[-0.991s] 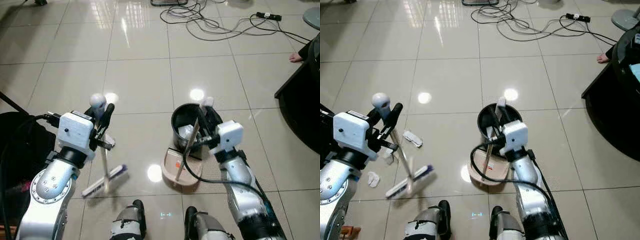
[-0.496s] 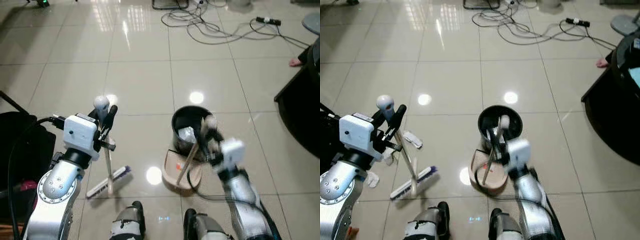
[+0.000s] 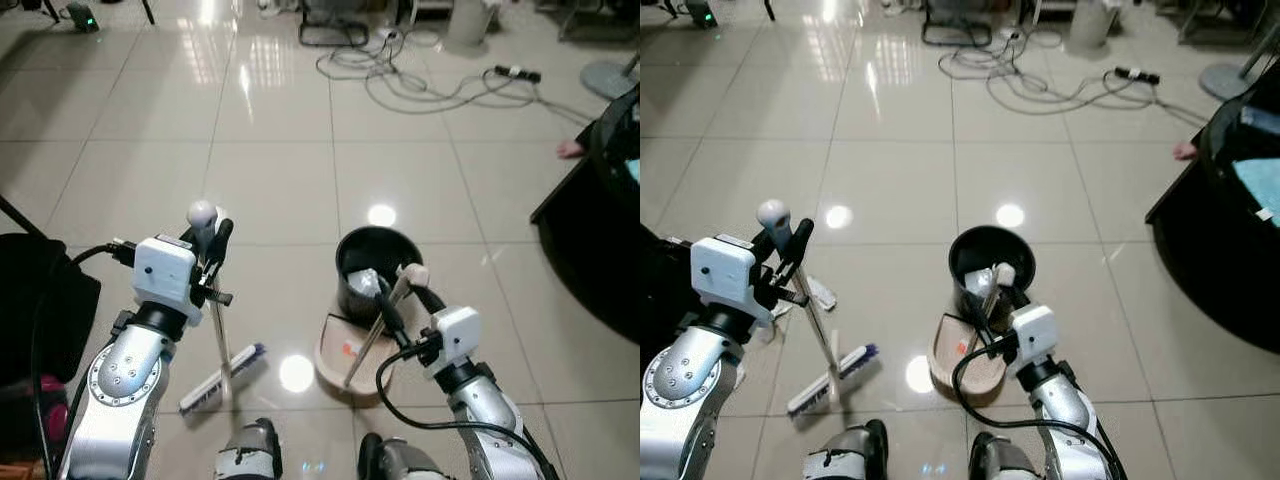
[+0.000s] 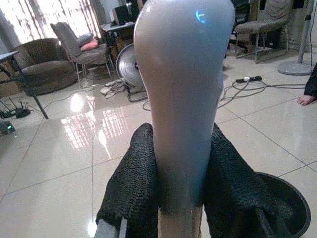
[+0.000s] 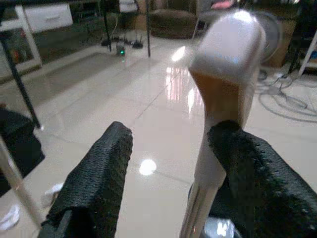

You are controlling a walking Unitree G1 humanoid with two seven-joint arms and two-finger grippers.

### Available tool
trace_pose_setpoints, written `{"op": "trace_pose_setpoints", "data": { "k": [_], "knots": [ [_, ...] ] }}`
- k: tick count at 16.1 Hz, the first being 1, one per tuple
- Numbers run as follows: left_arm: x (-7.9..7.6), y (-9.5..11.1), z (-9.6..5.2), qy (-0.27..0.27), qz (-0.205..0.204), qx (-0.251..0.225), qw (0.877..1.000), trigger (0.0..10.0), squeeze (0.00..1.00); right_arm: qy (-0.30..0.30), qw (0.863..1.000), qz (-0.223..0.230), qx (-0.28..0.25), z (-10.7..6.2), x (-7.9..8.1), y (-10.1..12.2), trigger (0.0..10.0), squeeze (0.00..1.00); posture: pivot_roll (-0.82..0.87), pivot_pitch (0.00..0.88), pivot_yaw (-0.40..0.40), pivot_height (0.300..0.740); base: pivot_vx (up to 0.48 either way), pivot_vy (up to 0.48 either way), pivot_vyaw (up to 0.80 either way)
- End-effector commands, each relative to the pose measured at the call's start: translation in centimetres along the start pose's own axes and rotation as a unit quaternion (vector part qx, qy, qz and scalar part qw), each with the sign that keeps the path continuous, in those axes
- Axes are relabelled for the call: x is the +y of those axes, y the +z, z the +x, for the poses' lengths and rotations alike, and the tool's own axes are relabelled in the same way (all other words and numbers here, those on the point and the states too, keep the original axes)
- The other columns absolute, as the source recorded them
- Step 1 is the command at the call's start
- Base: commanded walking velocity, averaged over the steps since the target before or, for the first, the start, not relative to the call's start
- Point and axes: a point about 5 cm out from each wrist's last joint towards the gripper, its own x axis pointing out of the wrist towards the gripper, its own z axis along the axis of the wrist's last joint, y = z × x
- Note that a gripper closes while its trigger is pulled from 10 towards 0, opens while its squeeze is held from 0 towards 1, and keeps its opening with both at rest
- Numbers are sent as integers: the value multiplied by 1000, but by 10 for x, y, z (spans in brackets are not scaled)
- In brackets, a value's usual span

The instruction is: Sweep floor

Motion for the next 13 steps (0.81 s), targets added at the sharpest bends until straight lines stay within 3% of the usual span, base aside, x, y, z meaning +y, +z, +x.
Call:
{"op": "trace_pose_setpoints", "data": {
  "k": [1,2,4,5,6,8,11,13],
  "knots": [
    [4,1,-2,14,8,-8,1000,10000,0,13,999,18,48,-8,4,-15,10000,1000,111,107,-21,740,0,0,0],
    [5,-1,-2,16,2,-1,1000,10000,0,18,998,28,61,-9,6,-19,10000,1000,111,102,-25,740,0,0,0],
    [6,-9,-3,23,-4,21,1000,10000,0,23,994,55,88,-10,6,-27,10000,557,115,92,-33,740,0,0,0],
    [6,-15,-2,19,0,43,999,10000,0,21,986,112,123,-13,7,-35,10000,0,112,80,-36,740,0,0,0],
    [6,-16,-2,15,3,46,999,10000,0,22,980,146,133,-15,7,-36,10000,0,109,77,-36,740,0,0,0],
    [6,-16,-1,10,7,47,999,10000,0,21,973,173,151,-20,6,-37,10000,0,101,72,-36,740,0,0,0],
    [2,-16,3,4,3,47,999,10000,0,0,975,167,147,-37,3,-32,10000,0,84,62,-35,740,0,0,0],
    [-1,-18,5,2,-3,51,999,10000,0,-8,985,129,111,-41,3,-16,10000,0,71,55,-35,740,0,0,0]
  ]
}}
